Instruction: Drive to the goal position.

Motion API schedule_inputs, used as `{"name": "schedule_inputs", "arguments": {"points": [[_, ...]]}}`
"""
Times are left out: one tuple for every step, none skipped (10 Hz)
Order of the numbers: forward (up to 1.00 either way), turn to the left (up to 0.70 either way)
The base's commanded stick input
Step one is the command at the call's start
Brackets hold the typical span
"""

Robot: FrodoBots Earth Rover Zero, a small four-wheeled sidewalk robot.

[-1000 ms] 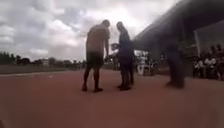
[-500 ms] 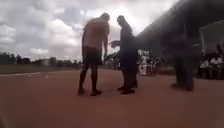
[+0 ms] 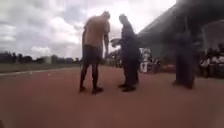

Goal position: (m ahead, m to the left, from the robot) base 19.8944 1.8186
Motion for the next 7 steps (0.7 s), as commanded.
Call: {"name": "schedule_inputs", "arguments": {"points": [[-0.7, 0.0], [-0.7, 0.0], [-0.7, 0.0], [-0.7, 0.0], [-0.7, 0.0], [-0.7, 0.0], [-0.7, 0.0]]}}
